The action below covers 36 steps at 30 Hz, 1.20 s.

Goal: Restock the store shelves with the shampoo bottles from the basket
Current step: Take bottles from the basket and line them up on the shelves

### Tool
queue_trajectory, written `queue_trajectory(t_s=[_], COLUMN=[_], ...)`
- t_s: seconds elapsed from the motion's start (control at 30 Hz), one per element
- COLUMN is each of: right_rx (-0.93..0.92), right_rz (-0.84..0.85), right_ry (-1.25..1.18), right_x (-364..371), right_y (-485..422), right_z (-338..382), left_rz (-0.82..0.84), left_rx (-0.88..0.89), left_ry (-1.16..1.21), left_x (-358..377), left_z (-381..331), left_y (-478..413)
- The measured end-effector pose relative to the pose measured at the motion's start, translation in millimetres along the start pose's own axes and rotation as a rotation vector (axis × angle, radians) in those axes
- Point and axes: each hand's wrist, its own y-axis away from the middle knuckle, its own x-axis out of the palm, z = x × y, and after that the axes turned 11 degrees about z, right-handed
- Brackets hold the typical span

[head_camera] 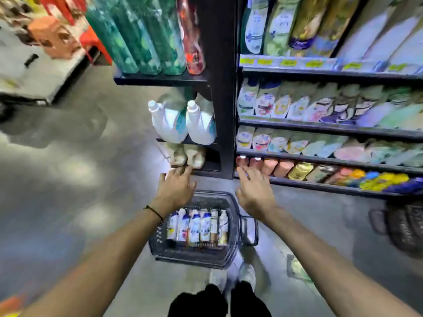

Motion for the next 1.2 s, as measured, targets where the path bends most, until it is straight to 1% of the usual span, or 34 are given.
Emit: queue_trajectory(t_s=[0.07,0.17,0.3,0.5,0.57,0.67,0.73,0.83,1.0,1.13,1.2], right_rx=[0.012,0.035,0.111,0.294,0.371,0.550,0.636,0.665,0.704,0.730,0.761], right_rz=[0.059,0.149,0.279,0.373,0.370,0.307,0.288,0.305,0.308,0.214,0.187], right_ry=[-0.067,-0.098,-0.151,-0.368,-0.471,-0.651,-0.719,-0.712,-0.647,-0.667,-0.638], right_x=[44.1,102.0,175.2,301.9,347.3,412.3,455.0,512.8,587.2,625.3,637.5], right_y=[5.1,10.1,0.7,-52.0,-76.1,-114.2,-137.6,-172.6,-225.8,-263.6,-275.2], right_z=[4.0,11.6,24.2,51.5,55.3,54.9,51.0,43.2,34.5,40.9,44.1], left_rz=[0.110,0.220,0.363,0.473,0.486,0.516,0.528,0.520,0.527,0.523,0.528], left_rx=[-0.031,-0.079,-0.073,-0.071,-0.083,-0.082,-0.076,-0.084,-0.085,-0.112,-0.121], left_ry=[0.025,0.073,0.113,0.187,0.217,0.250,0.255,0.324,0.356,0.377,0.369], left_x=[36.6,83.6,146.2,256.6,297.5,356.9,391.9,430.9,475.3,496.2,502.4], left_z=[18.4,43.5,83.8,156.5,180.9,213.2,229.2,242.4,253.3,260.1,263.5], left_y=[4.8,5.1,-16.0,-70.0,-90.7,-116.2,-127.3,-139.7,-162.3,-175.5,-178.9])
